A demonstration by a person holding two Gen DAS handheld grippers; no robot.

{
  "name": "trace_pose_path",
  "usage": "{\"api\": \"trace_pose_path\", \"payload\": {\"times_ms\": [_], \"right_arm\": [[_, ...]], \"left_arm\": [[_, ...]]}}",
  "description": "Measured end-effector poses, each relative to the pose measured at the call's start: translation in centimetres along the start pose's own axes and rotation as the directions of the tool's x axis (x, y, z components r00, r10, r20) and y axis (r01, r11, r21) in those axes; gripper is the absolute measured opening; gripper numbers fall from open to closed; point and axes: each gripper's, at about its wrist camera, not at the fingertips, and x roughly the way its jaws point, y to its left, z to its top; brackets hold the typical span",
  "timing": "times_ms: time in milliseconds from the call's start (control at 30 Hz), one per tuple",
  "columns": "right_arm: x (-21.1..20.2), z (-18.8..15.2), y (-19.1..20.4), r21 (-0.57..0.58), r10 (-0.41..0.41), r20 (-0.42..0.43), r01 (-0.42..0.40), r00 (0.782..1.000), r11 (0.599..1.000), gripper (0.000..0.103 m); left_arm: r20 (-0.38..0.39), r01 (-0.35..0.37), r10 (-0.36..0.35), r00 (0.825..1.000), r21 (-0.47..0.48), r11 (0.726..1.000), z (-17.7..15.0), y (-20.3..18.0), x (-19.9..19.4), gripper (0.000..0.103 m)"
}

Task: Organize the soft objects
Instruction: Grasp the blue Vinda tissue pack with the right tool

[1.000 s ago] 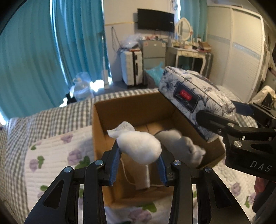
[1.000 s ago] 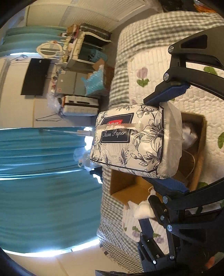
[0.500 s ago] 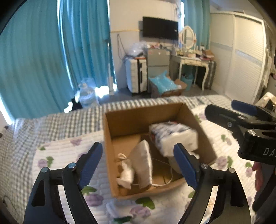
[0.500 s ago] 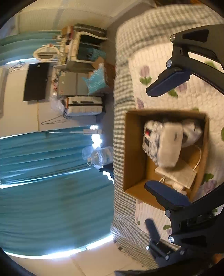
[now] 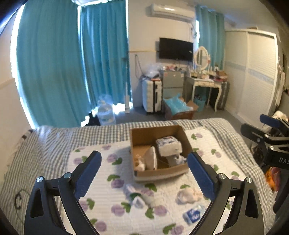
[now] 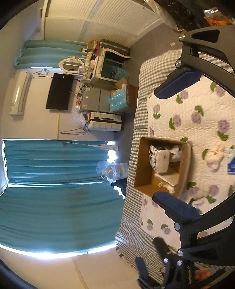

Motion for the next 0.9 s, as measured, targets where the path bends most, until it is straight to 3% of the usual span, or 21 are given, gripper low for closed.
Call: {"api": "trace_pose_path", "payload": {"times_ms": [233,433,600,800,900], "right_arm": [[-4.6,-4.7,1.2,-0.05,0.002,-0.033,-0.003,0.999,0.999,0.103],[-1.5,-11.5,2.6,-0.062,0.024,-0.152,-0.034,0.988,0.998,0.103],[3.4,-17.8,2.5,-0.025,0.067,-0.286,-0.077,0.956,0.997,0.103],[9.2,-22.6,1.8,0.027,0.092,-0.419,-0.089,0.903,0.996,0.102],[11.3,-24.5,2.1,0.026,0.111,-0.472,-0.112,0.874,0.993,0.092]], "left_arm": [[-0.05,-0.028,0.026,0.998,-0.039,0.999,-6.1,0.2,-2.0,0.098],[-0.175,-0.032,0.015,0.984,-0.09,0.995,-12.3,0.1,1.0,0.098],[-0.266,-0.066,0.034,0.963,-0.114,0.991,-15.9,-0.7,3.8,0.098],[-0.36,-0.096,0.047,0.932,-0.122,0.988,-18.1,-1.2,7.2,0.098],[-0.391,-0.111,0.05,0.919,-0.136,0.984,-18.5,-1.3,8.7,0.098]]}}
